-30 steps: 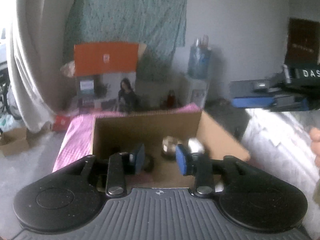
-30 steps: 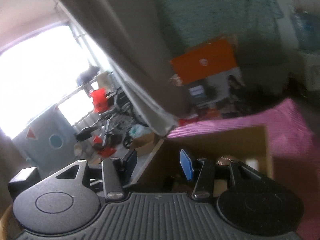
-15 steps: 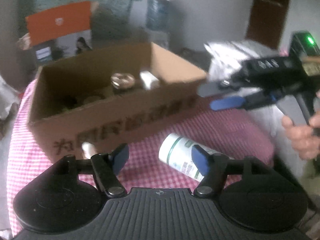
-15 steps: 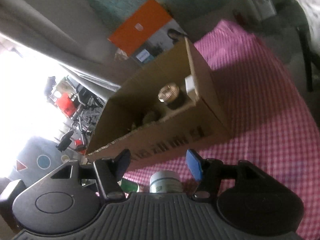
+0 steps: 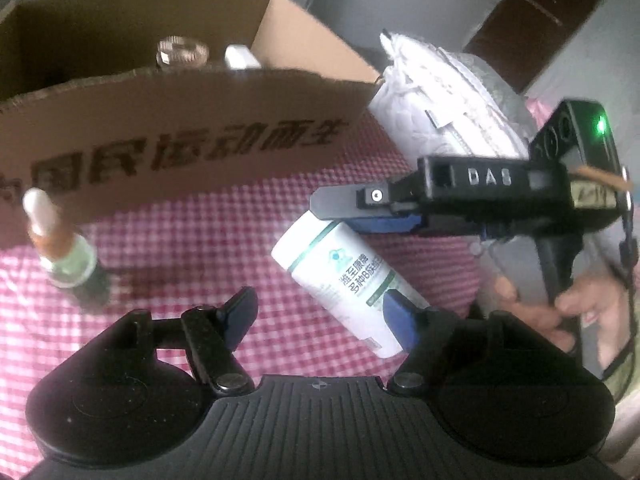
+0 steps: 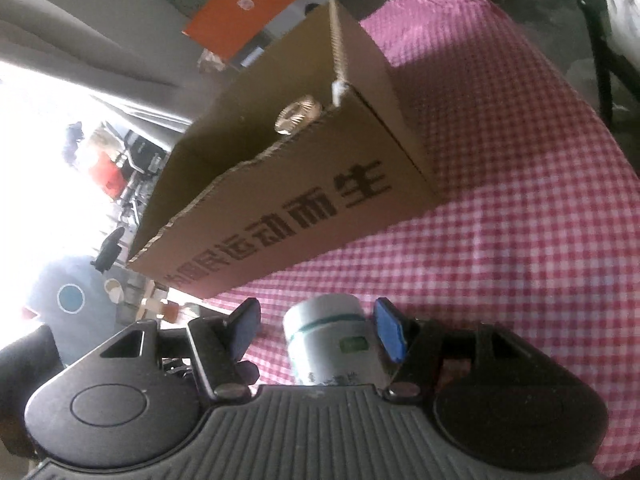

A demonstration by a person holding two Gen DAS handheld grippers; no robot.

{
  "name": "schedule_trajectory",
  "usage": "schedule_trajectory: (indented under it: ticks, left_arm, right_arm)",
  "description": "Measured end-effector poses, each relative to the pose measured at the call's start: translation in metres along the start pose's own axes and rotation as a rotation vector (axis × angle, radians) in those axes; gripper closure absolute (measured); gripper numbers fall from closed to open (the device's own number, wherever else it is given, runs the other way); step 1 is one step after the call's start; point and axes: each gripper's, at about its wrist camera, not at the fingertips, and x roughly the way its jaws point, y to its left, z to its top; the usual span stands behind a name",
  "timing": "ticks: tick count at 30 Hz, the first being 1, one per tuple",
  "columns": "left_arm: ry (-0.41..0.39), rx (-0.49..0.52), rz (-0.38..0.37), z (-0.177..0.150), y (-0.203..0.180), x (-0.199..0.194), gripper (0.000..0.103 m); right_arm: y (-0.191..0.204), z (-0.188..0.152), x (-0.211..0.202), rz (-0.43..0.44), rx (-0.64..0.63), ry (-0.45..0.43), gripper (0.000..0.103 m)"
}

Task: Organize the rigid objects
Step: 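Lift the white pill bottle with both grippers and carry it over the box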

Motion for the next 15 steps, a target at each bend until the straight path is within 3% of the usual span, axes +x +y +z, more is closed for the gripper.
schedule_trajectory:
  ticks: [6,8,15]
  left_arm:
    - [0.049,-0.06,-0.052,0.012,0.006,0.02,0.032]
    - [0.05,-0.069,-0.061,0.016,0.004,0.024,0.031]
    - [-0.017,-0.003,0.008,0.022,-0.009,0.021,0.034]
  right_arm:
    - [-0.014,0.003,0.013,0.011,0.035,0.077,0.038]
    - [-0.016,0.003,0.017,0.05,0.055,0.091,0.038]
    - [-0.018,0.004,0.011,0.122,0.061,0.071,0.044]
